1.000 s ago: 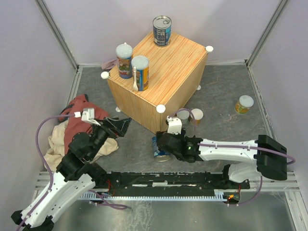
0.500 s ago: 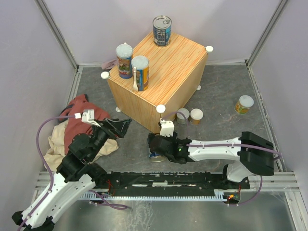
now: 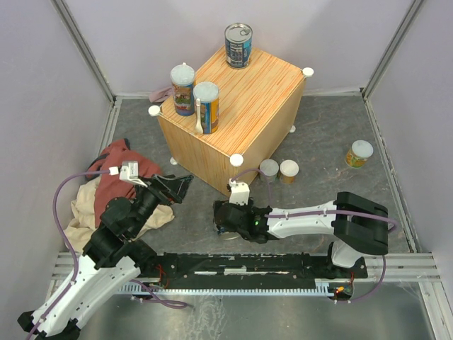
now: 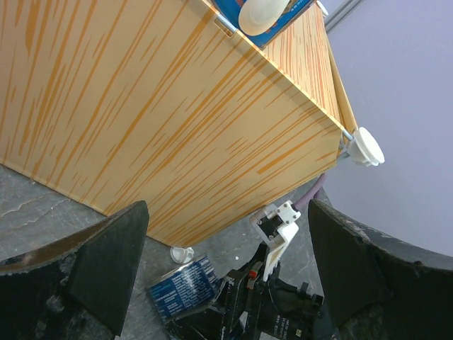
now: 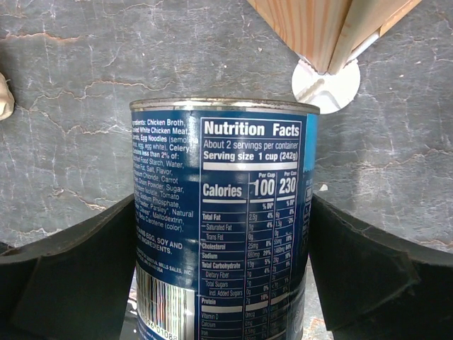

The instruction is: Place and organize the canned foods onto the counter

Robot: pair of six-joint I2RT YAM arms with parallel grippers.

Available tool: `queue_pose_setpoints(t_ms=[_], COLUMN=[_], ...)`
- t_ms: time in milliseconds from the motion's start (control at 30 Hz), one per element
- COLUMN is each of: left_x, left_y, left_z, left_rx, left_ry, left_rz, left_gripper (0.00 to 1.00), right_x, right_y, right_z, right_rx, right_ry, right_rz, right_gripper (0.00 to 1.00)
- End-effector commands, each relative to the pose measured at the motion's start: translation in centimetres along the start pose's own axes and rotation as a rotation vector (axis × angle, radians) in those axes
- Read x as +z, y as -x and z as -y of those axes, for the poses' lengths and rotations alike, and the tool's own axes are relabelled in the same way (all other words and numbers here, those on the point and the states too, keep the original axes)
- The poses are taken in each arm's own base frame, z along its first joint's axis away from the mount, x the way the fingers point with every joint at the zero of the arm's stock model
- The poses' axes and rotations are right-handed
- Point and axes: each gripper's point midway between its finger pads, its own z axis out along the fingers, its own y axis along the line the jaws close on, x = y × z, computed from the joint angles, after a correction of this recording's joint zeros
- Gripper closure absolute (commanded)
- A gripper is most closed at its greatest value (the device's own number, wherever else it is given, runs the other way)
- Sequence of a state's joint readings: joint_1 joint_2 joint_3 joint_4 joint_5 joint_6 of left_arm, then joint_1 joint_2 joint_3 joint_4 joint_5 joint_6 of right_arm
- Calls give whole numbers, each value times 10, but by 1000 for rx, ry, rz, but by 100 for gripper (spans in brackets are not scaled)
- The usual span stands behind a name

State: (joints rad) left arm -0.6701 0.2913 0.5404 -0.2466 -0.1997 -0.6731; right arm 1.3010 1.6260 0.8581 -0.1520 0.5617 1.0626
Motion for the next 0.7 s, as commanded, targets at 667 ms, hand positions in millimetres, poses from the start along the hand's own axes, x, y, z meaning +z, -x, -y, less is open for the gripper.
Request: queue_pose_setpoints(t_ms=[667], left_x=[-7], left_y=[14], left_z=[10], left_rx=[-37], left_ry=[-28], left_rz=[42], left_gripper=[1], right_x=[-60], right_y=[21], right_z=[-66], right_rx=[-445], right_ry=[286], right_rz=[216], right_gripper=[33])
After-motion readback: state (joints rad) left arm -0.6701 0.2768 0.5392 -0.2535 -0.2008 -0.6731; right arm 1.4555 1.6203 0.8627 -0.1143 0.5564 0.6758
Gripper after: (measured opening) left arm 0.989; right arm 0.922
